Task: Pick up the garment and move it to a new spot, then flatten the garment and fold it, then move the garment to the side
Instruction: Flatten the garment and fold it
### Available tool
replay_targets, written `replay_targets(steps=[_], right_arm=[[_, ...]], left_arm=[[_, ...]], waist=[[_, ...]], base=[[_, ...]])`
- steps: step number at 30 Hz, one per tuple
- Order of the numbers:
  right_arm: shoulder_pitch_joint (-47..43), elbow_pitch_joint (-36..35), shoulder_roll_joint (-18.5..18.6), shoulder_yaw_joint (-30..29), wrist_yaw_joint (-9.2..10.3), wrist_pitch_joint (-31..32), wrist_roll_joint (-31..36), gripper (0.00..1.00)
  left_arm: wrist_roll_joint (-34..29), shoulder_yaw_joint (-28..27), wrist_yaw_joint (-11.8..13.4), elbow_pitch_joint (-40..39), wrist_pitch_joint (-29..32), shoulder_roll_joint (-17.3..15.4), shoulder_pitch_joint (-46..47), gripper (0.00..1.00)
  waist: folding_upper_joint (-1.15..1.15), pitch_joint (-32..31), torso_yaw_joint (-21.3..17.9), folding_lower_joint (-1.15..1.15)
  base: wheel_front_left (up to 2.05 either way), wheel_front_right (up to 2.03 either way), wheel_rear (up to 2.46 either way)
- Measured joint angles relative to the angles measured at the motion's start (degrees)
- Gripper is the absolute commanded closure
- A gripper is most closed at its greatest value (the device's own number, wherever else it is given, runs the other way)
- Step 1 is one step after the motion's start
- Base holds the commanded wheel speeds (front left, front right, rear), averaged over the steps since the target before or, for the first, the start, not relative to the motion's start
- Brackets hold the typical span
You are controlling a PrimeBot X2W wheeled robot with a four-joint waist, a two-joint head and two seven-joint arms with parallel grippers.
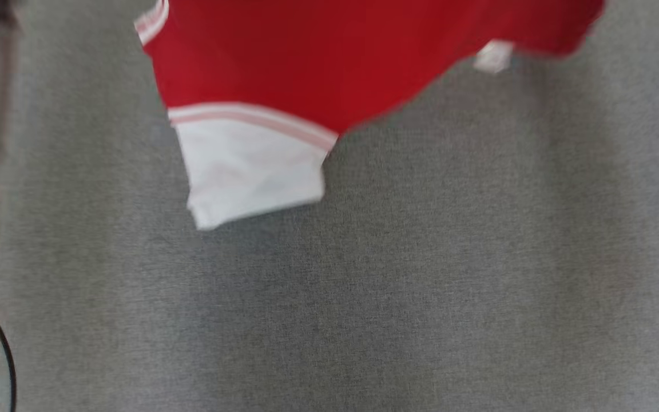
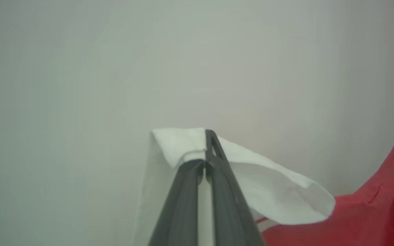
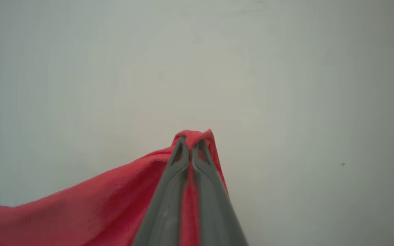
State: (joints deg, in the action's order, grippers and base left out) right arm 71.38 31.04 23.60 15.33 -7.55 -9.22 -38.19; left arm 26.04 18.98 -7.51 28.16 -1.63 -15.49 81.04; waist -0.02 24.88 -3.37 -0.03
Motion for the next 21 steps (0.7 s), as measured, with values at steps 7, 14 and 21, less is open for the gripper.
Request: replay_targets(steps=[7,14,21], right_arm=[[19.9,6.3,1.2,0.1,0.0,3.7,-1.9,1.0],[31.8,13.8,0.8,1.9,0.0,5.3,-1.5,1.0],[36.5,19.5,0.9,4.8,0.0,5.6,-0.4,1.0]], left_arm=[[-3.3,2.5,0.0,12.0,1.6,0.1,22.6,1.0],[-5.0,4.2,0.0,22.1,-0.2,2.5,36.2,1.0],[-4.3,7.4,0.0,28.0,-2.1,3.4,42.2,1.0]], waist=[[0.0,6.8,-0.9,0.0],[0.0,8.7,-2.5,0.02],[0.01,9.6,-2.3,0.02]], base=[[0.0,0.0,0.0],[0.0,0.0,0.0],[0.0,0.0,0.0]])
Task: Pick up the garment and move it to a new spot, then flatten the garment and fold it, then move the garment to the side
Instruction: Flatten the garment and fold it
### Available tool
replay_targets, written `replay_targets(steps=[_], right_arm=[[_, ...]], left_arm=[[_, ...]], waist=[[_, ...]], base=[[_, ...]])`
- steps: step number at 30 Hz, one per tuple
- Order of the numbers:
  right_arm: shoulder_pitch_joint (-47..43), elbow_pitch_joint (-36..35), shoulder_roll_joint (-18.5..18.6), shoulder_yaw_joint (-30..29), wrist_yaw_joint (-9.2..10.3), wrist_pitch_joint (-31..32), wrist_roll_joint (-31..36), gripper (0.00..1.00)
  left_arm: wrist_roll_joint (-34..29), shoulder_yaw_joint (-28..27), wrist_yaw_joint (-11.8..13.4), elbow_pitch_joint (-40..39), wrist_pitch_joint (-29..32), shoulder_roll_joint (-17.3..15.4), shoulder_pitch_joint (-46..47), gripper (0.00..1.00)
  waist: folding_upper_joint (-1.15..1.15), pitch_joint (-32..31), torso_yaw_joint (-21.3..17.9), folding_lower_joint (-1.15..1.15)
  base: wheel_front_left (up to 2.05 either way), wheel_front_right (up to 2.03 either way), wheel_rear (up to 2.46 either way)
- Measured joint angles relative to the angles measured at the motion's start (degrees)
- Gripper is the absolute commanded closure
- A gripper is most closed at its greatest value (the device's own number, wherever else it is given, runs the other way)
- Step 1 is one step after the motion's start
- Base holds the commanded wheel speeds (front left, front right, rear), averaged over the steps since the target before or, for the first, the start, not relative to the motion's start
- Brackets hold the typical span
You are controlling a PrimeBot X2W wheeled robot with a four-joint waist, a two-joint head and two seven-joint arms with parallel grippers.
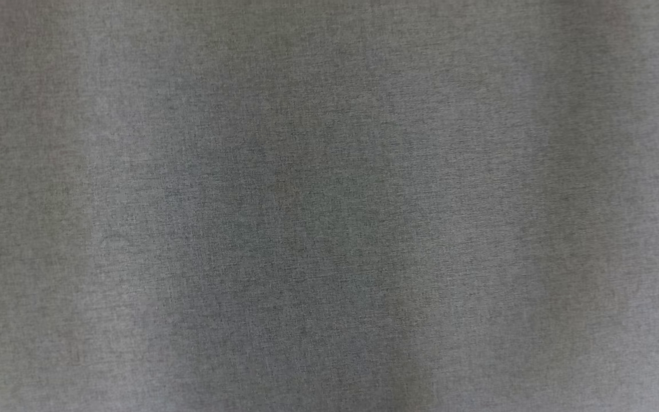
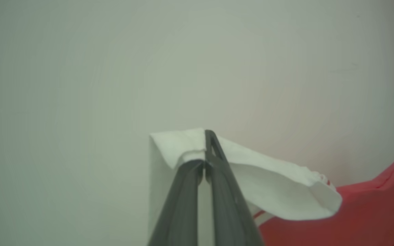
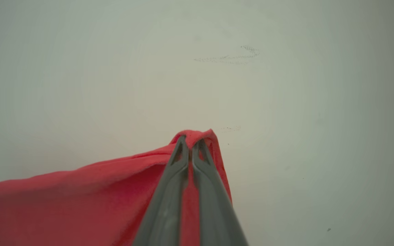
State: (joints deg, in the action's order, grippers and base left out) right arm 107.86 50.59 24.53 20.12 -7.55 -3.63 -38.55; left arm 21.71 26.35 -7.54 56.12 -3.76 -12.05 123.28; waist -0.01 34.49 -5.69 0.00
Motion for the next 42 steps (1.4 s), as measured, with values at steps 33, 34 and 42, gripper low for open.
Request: replay_targets(steps=[33,34,42], right_arm=[[1.4,6.8,1.1,11.2,0.0,-4.8,-7.1,1.0],[0.7,6.4,1.2,11.6,0.0,-5.0,-7.5,1.0],[-10.1,1.9,1.5,14.9,0.0,-6.7,-12.6,1.0]], left_arm=[[9.4,10.4,0.0,9.6,-7.4,-1.5,1.4,1.0],[9.9,10.6,0.0,9.5,-7.6,-1.4,0.5,1.0],[13.3,12.1,0.0,5.7,-10.4,-2.5,-11.4,1.0]], waist=[[0.02,1.3,2.3,0.0],[0.01,1.0,2.4,0.0],[0.01,-2.6,2.5,0.01]], base=[[0.0,0.0,0.0],[0.0,0.0,0.0],[0.0,0.0,0.0]])
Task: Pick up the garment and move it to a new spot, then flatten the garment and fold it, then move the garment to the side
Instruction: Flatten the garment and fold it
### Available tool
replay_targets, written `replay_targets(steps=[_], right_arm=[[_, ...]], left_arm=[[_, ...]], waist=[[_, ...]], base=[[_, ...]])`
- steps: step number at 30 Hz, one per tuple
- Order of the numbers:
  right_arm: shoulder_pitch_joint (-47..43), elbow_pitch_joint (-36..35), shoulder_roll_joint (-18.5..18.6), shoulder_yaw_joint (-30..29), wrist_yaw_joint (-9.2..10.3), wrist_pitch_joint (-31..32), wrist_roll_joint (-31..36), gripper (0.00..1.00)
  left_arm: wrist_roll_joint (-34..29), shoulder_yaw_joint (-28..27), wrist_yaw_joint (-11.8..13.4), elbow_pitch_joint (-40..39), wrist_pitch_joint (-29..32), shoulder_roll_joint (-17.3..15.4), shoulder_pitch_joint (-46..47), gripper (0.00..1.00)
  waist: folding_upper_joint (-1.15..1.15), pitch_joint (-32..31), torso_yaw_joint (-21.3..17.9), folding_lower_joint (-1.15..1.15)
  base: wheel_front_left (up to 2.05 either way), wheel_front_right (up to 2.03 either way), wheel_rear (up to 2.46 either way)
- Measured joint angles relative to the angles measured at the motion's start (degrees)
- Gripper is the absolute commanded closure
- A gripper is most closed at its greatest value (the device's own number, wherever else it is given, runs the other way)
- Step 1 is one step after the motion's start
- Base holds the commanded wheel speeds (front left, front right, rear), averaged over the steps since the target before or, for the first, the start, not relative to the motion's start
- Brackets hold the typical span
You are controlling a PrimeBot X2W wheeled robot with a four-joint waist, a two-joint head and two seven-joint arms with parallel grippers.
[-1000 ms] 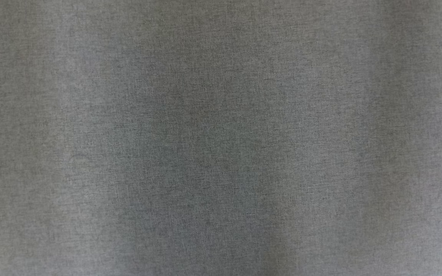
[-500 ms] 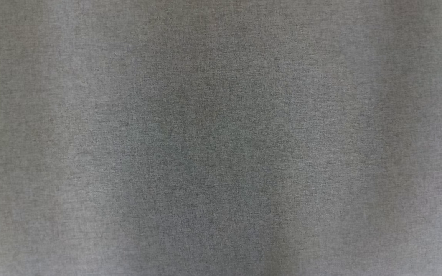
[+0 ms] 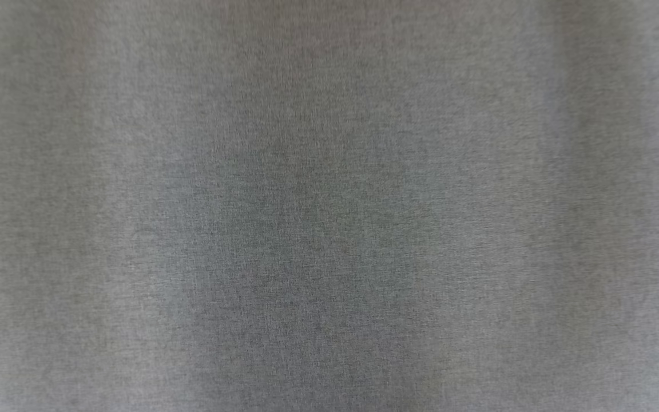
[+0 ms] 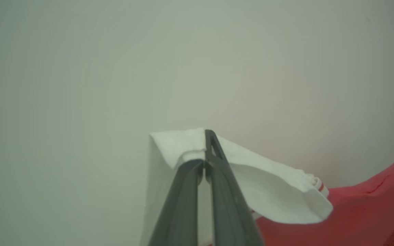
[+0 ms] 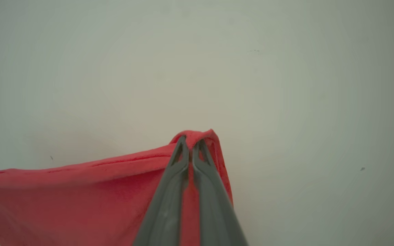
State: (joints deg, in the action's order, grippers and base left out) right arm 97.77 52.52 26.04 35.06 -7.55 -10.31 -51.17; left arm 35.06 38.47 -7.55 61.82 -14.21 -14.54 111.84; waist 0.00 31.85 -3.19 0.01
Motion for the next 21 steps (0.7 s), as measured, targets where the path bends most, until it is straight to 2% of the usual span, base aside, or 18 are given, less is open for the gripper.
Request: replay_targets(steps=[4,7,10,11,16,21], right_arm=[[-7.0,-2.5,0.1,0.7,0.0,-1.4,-3.3,1.0],[-12.9,-5.1,0.1,1.2,0.0,-2.4,-5.2,1.0],[-20.0,-7.5,0.4,1.2,0.0,-3.4,-7.0,1.0],[-20.0,-7.5,0.4,1.2,0.0,-3.4,-7.0,1.0],[-32.4,-12.9,1.1,0.5,0.0,-4.3,-9.4,1.0],[-45.3,-18.9,3.3,-1.7,0.0,-4.6,-10.2,1.0]], left_arm=[[1.9,-1.2,0.0,-3.7,-0.7,-1.7,-9.2,1.0],[2.5,-3.7,1.5,-10.0,-0.8,-3.8,-17.2,1.0],[2.3,-6.6,4.2,-18.5,-0.8,-5.2,-27.7,1.0],[2.3,-6.6,4.2,-18.5,-0.8,-5.2,-27.7,1.0],[2.1,-12.3,9.8,-34.3,-0.8,-6.9,-47.5,1.0],[1.2,-16.5,14.5,-48.2,-0.8,-6.7,-64.4,1.0]], waist=[[0.0,-2.3,0.0,0.0],[0.0,-4.1,0.0,0.0],[0.01,-6.0,0.0,0.01],[0.01,-6.0,0.0,0.01],[0.01,-9.1,0.0,0.01],[0.01,-11.9,0.5,0.01]], base=[[0.0,0.0,0.0],[0.0,0.0,0.0],[0.0,0.0,0.0],[0.0,0.0,0.0],[0.0,0.0,0.0],[0.0,0.0,0.0]])
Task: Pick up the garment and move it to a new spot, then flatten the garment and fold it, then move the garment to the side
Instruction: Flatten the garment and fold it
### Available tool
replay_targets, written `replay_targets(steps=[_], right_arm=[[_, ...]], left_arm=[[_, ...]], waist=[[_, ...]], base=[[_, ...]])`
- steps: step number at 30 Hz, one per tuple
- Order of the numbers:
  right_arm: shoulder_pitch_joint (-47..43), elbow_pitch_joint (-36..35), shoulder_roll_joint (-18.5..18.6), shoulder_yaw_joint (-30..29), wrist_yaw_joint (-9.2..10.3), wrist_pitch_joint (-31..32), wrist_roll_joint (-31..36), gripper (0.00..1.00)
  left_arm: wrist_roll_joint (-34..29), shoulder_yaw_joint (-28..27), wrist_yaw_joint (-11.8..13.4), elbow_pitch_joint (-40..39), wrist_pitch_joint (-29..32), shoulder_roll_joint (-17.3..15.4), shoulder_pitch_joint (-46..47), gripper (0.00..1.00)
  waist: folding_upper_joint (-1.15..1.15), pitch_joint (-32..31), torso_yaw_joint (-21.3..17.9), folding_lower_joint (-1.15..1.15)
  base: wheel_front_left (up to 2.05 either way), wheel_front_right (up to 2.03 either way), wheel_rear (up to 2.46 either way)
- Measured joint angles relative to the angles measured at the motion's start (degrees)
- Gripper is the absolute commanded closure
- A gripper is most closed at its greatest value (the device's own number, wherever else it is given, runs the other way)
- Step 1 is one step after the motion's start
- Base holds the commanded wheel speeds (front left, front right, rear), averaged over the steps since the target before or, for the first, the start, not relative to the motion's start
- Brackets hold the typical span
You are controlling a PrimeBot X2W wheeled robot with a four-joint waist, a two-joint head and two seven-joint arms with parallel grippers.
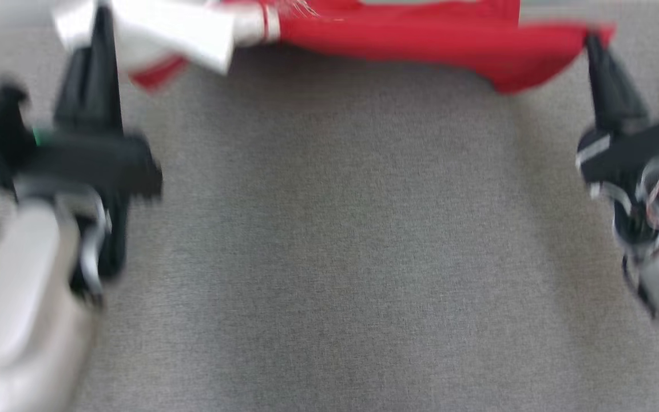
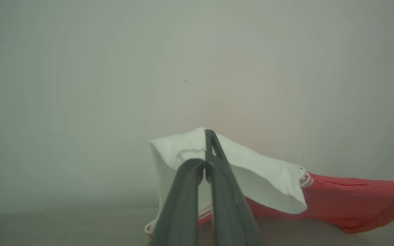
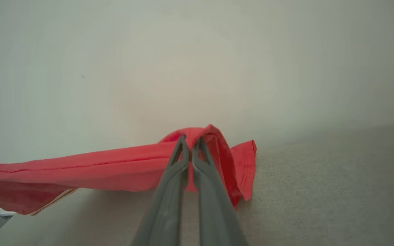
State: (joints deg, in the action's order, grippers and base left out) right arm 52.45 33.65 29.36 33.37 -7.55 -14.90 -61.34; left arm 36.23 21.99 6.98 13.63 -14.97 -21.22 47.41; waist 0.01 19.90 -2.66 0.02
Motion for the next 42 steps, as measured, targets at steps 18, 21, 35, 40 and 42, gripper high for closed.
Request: replay_targets(steps=[18,21,35,40,42], right_arm=[[-40.1,-12.7,-5.9,-17.4,0.0,-0.1,8.4,1.0],[-44.3,-13.9,-6.7,-19.8,0.0,0.3,10.8,1.0],[-59.9,-21.8,-13.4,-32.7,0.0,7.7,20.7,1.0],[-60.6,-24.0,-15.1,-35.3,0.0,10.7,23.2,1.0],[-60.3,-24.4,-15.8,-35.9,0.0,11.7,23.8,1.0]], left_arm=[[-5.4,-9.5,1.8,-17.7,0.0,10.4,-45.0,1.0],[-6.1,-10.8,0.7,-17.7,0.0,12.4,-47.5,1.0],[-9.6,-11.2,-4.0,-15.5,0.0,17.0,-56.1,1.0],[-10.7,-11.3,-5.1,-14.9,0.0,17.4,-56.1,1.0],[-11.0,-11.4,-6.1,-14.8,0.0,17.5,-55.8,1.0]], waist=[[0.0,-8.0,-0.1,-0.01],[0.0,-8.9,0.3,-0.01],[-0.01,-10.5,1.5,-0.01],[-0.01,-10.4,1.1,-0.02],[-0.01,-10.4,0.9,-0.02]], base=[[0.0,0.0,0.0],[0.0,0.0,0.0],[0.0,0.0,0.0],[0.0,0.0,0.0],[0.0,0.0,0.0]])
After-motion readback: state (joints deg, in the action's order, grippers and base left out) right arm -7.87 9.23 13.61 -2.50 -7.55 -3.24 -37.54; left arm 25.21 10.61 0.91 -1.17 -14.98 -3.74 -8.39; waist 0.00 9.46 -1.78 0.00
